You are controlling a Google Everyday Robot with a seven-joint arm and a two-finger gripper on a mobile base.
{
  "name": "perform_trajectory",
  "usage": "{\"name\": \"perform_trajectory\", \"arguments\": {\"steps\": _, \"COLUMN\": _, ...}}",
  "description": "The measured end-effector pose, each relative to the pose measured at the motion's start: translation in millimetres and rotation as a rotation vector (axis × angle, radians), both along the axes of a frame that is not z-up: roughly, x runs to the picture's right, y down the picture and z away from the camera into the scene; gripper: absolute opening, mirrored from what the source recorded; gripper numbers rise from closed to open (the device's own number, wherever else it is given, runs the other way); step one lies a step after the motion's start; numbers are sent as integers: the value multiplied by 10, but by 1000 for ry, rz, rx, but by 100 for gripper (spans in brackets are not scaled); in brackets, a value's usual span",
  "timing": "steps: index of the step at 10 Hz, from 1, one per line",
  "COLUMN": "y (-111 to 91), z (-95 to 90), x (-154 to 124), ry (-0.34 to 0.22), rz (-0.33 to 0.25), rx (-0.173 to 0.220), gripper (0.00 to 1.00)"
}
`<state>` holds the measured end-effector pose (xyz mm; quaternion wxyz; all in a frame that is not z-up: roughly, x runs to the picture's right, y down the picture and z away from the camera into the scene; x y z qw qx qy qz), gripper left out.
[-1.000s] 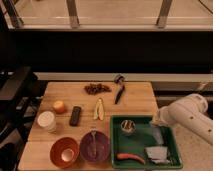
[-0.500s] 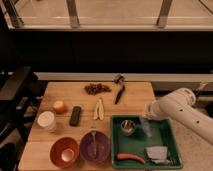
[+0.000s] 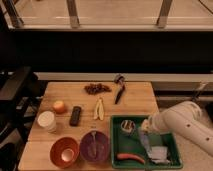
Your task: Wipe tray with sponge
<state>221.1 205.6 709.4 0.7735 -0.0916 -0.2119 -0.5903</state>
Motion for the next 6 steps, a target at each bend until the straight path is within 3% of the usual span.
{"name": "perform_trajectory", "arguments": {"steps": 2, "y": 21, "z": -7, "x": 279, "ry": 57, "rz": 3, "rx": -14, "gripper": 0}}
{"name": "perform_trajectory", "arguments": {"steps": 4, "y": -157, "z": 111, "x": 538, "ry": 110, "rz": -9, "rx": 2, "gripper": 0}}
{"name": "perform_trajectory", "arguments": {"steps": 6, "y": -400, "z": 235, "x": 573, "ry": 122, "rz": -16, "rx": 32, "gripper": 0}}
